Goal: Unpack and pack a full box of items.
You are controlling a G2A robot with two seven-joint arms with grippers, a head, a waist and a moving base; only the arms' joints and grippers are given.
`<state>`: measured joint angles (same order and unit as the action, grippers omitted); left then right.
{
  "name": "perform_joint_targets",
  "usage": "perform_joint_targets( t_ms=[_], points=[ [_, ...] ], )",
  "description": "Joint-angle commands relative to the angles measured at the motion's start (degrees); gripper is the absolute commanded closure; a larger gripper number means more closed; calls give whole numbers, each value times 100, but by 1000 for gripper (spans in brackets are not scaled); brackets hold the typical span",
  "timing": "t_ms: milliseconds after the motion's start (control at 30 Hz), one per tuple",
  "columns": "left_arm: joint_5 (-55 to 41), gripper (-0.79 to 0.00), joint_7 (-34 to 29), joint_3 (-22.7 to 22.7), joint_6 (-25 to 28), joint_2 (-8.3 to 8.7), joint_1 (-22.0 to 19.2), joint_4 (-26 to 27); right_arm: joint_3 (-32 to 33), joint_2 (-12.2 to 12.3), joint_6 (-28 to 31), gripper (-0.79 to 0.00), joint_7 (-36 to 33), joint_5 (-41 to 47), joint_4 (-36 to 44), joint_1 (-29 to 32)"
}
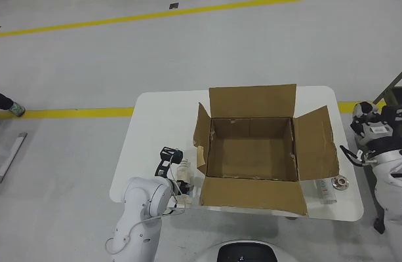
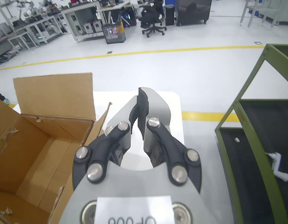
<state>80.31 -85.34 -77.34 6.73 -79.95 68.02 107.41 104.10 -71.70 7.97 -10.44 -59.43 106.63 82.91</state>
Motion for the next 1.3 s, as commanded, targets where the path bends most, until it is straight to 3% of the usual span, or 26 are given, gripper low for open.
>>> perform_joint_targets(
  t_ms=[0,733,800,1033,1267],
  points=[
    [0,-785,0,0,0,0,0,0,-14,-1,39,0,154,1,-43,23],
    [0,-785,0,0,0,0,0,0,-47,-1,62,0,223,8,-57,35],
    [-24,-785,215,-25,-8,10,107,-60,-47,-1,62,0,223,8,-57,35],
    [-182,-785,492,27,-213,13,109,-435,-47,-1,62,0,223,8,-57,35],
    [-99,-785,737,103,-461,12,-107,-1241,-47,-1,62,0,223,8,-57,35]
  ],
)
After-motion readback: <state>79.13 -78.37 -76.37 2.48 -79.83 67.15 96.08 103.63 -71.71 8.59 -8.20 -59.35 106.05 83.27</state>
